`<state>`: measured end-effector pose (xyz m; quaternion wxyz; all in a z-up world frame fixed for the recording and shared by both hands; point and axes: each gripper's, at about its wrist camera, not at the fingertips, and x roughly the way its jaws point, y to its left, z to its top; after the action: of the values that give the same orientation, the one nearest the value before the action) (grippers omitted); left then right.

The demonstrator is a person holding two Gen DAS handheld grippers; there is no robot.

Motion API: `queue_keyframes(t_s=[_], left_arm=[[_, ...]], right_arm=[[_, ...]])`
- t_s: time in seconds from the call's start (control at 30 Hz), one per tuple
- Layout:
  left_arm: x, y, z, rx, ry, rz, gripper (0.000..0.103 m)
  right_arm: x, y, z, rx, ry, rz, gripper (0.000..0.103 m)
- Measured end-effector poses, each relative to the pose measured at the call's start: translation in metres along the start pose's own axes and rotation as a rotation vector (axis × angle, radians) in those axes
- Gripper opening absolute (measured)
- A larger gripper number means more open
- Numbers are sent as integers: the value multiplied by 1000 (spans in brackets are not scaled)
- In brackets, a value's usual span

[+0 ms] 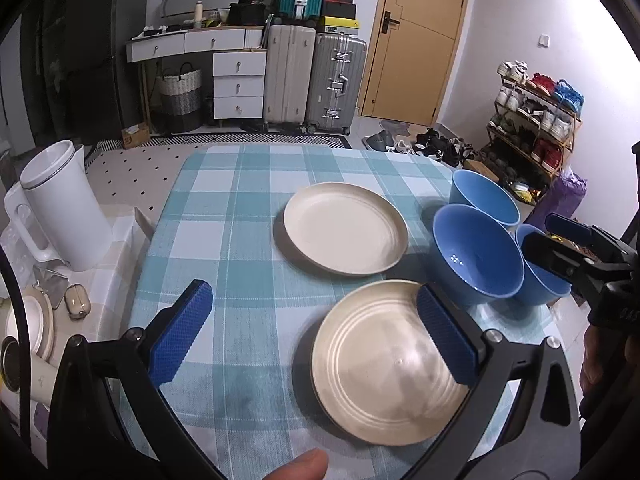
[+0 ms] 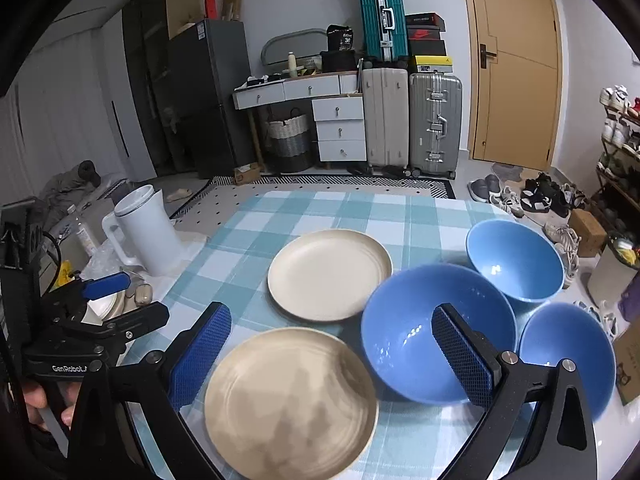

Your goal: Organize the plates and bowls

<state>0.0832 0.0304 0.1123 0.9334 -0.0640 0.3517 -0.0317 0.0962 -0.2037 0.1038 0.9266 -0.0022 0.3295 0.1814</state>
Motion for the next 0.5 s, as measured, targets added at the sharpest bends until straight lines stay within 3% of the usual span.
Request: queue_keyframes(t_s=[0.5], left_arm=[[54, 10, 26, -8, 60, 38, 102]], right_arm=[[50, -19, 37, 24, 77, 21, 102]])
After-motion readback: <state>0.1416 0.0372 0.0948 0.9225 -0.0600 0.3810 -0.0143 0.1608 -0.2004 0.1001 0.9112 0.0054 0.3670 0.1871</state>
